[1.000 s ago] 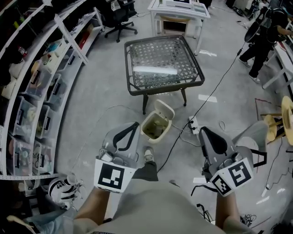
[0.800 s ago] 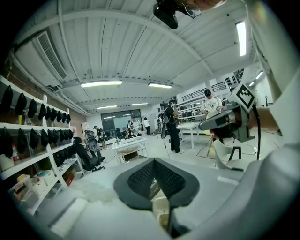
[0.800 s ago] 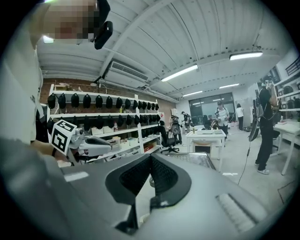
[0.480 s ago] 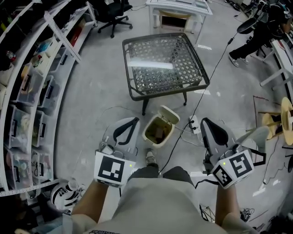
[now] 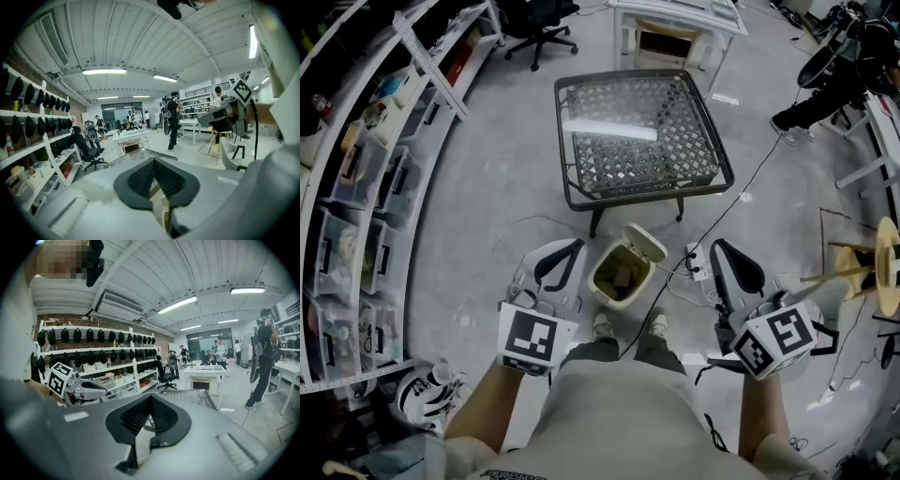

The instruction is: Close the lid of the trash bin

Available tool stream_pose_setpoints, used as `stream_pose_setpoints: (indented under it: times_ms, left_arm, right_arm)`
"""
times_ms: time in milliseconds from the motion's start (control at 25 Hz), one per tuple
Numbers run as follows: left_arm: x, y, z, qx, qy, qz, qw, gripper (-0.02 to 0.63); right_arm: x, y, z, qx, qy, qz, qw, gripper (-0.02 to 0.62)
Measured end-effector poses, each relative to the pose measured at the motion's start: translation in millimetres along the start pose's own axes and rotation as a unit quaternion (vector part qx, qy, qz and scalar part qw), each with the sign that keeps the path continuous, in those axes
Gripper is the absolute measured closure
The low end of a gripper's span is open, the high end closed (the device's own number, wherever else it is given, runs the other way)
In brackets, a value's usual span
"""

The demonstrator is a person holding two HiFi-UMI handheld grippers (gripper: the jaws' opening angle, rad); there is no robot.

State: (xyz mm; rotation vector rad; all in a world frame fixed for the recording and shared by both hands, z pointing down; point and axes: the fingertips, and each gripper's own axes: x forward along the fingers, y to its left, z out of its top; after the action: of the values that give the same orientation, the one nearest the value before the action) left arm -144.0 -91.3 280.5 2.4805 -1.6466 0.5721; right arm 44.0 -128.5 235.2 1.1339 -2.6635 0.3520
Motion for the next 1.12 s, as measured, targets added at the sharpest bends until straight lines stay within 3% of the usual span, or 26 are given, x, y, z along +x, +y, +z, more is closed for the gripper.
stream_pose_setpoints:
  times_ms: [240,480,760,1120]
  left_arm:
    - [26.6,2.5,-12.1,0.021,0.038,0.020,0.9989,0.603]
    - [63.8,-9.9,-39.3,-0.005,0.064,0.002,0.9979,0.603]
    - [110.4,-8.4,-94.6,-0.057,0.113,0.002,0.9920,0.603]
    - [157.9,-2.4,-179.3,-0.105,0.177,0.000,0.9786,0.603]
  right_arm:
    - [22.6,-41.0,-20.1,0.026,0.023,0.017,0.999,0.592]
    - [66.3,-73.4,-63.7,0.053,0.068,0.037,0.996,0.592]
    - [130.7,-107.3,-145.1,0.120,0.115,0.035,0.985,0.592]
    - [193.3,-129.8,-273.0,0.138,0.215,0.035,0.966,0.592]
